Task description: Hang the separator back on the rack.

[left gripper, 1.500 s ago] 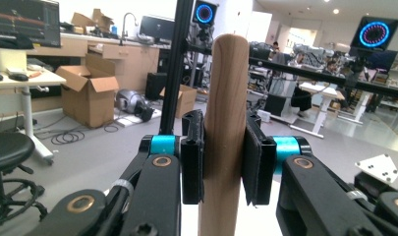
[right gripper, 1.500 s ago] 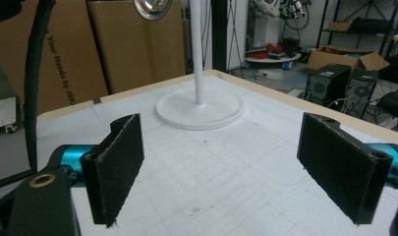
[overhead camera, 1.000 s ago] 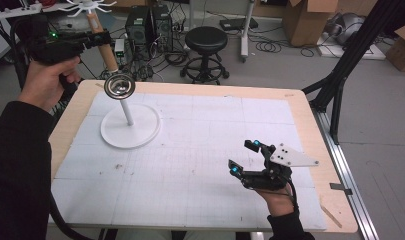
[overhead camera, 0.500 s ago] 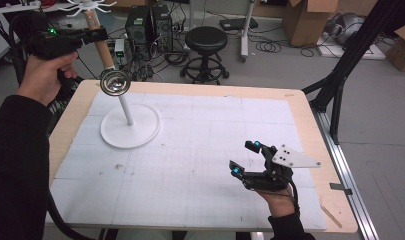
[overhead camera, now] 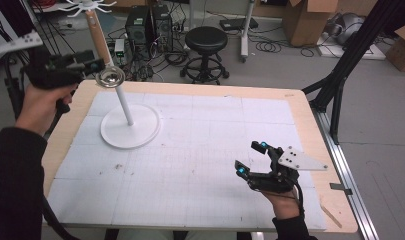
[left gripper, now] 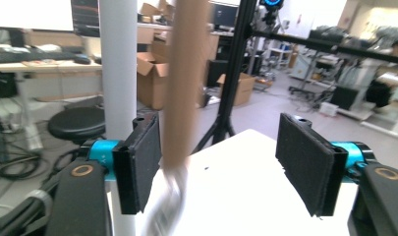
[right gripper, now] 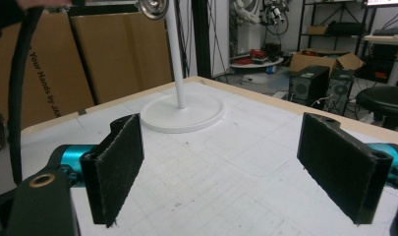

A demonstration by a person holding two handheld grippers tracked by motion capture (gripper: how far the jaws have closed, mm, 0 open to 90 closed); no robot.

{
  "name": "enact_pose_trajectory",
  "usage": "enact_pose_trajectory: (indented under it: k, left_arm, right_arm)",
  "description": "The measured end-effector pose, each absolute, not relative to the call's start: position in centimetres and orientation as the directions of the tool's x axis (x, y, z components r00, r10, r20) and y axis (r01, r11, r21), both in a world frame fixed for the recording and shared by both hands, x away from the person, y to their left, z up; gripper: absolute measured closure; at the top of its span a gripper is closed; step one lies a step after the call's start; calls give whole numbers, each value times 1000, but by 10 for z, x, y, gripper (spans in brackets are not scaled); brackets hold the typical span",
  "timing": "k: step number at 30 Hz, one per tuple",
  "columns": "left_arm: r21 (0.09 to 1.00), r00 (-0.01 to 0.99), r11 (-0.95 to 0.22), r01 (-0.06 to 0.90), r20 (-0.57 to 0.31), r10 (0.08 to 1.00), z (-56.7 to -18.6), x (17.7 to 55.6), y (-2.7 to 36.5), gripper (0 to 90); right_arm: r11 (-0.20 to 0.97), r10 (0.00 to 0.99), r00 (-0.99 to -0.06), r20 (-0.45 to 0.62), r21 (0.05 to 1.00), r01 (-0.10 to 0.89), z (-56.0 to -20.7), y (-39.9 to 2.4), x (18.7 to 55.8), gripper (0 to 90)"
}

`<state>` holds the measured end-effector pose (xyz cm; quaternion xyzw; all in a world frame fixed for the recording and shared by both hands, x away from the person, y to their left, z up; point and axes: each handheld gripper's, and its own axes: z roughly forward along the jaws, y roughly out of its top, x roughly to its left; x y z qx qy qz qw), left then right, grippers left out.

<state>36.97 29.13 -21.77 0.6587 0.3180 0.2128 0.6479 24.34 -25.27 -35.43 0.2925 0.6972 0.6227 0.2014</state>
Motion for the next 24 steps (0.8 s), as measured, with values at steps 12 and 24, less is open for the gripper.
enact_pose_trajectory:
  k: [12,24]
  left_arm:
    - [983,717,92,157,-177,674,-288,306,297,227]
    - [990,731,87,109,-139,668,-343,256,284,167]
  right_arm:
    - [41,703,-704,103,982,184,-357,-274,237,166]
    - [76,763,-642,82,974,214,-369,-285,229,167]
